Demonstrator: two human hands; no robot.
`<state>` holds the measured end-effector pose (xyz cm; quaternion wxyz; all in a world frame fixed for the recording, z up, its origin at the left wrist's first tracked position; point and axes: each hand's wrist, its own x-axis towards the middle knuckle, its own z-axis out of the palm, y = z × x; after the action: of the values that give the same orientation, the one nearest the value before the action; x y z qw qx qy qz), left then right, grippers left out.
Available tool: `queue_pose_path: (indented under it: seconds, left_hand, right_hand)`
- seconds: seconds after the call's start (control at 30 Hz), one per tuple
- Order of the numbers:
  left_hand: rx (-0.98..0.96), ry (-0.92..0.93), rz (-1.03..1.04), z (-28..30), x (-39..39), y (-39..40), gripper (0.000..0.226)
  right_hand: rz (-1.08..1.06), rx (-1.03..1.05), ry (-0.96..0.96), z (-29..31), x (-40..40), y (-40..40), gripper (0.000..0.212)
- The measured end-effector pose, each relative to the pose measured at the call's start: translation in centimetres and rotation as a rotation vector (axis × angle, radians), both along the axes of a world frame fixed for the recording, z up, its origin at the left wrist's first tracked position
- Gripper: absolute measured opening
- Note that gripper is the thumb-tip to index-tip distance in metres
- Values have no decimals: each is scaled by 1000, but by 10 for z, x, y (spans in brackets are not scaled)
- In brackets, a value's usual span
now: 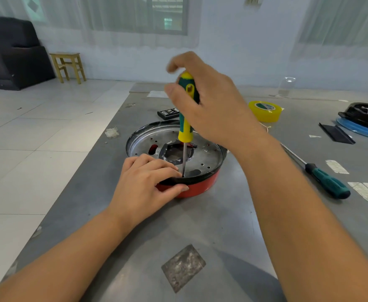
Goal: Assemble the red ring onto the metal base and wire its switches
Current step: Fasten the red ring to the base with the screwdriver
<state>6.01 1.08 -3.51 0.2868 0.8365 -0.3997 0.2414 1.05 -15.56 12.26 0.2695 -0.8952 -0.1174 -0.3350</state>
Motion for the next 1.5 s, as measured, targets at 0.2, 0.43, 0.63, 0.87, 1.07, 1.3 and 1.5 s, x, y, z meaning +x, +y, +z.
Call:
queue_pose_path:
  seconds: [0.2, 0.43, 0.63, 0.87, 1.07, 1.3, 1.5]
  left_hand:
    - [-3, 11, 3, -2, 1, 1, 42]
    - [4, -6, 0, -1, 2, 0, 43]
    - [0, 8, -9, 0, 3, -1, 43]
    - [-17, -5, -10, -3, 4, -1, 39]
    - [-9, -1, -9, -1, 3, -2, 44]
    - [-2, -5, -9, -1, 3, -2, 44]
    - [-21, -14, -17, -3, 5, -1, 39]
  right_hand:
    - [314, 133, 90, 2, -4, -3, 42]
    - [272, 215, 208, 5, -8, -6, 38]
    - [67, -22, 85, 16, -17, -11, 20]
    - [26, 6, 164, 10, -8, 0, 35]
    - [103, -23, 100, 8, -11, -5, 31]
    - [1, -17, 189, 15, -10, -14, 45]
    - [-130, -70, 48, 8, -8, -16, 28]
